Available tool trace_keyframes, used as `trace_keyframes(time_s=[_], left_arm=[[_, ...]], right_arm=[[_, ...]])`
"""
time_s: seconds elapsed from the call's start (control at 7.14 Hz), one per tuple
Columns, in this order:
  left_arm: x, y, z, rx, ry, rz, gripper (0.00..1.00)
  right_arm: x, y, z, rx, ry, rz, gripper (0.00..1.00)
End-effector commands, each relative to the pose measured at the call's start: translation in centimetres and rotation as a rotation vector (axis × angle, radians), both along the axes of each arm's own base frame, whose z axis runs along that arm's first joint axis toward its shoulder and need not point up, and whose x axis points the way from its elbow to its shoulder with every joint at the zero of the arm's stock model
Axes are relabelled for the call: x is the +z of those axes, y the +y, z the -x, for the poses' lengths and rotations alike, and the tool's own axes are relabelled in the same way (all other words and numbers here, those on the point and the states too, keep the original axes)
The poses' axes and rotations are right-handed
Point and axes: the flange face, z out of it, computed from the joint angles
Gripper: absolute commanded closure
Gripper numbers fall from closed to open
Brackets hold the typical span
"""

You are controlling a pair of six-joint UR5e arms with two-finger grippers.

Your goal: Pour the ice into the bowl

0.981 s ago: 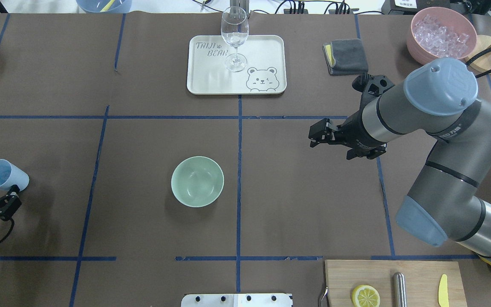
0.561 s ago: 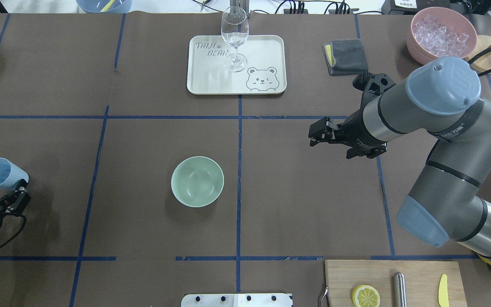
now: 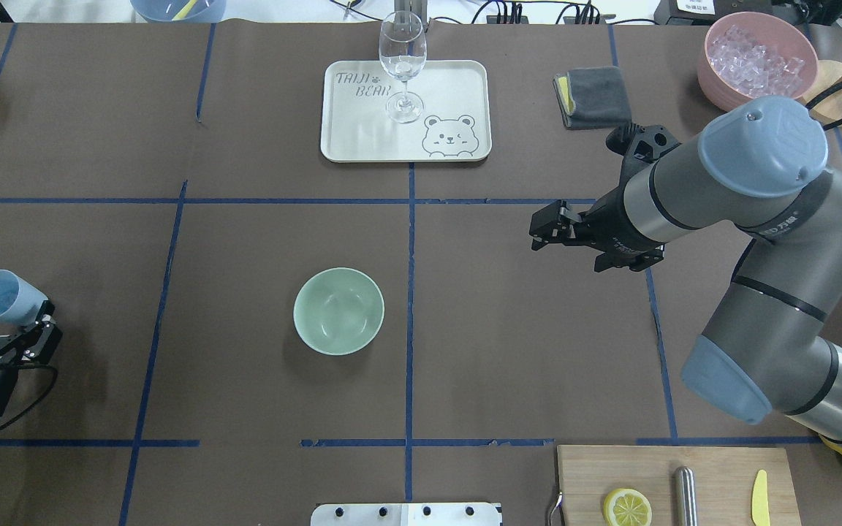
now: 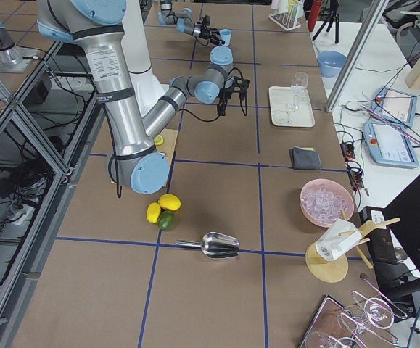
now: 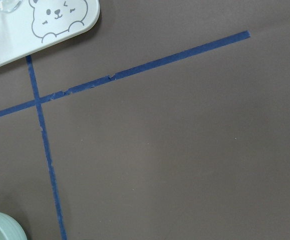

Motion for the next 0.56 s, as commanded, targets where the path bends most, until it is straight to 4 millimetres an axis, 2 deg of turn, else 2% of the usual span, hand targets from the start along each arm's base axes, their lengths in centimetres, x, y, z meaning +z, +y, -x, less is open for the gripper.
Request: trace_keyframes(time_s=[0.0,0.42], left_arm=[[0.2,-0.1,-0.2,-0.001,-0.001,0.001,0.04],[0.4,-1.8,0.8,-0.041,0.0,0.017,0.03]], right_arm=[[0.1,0.0,0.0,0.001,0.002,0.003,0.0],[0.1,0.0,0.0,0.001,0.002,0.003,0.0]])
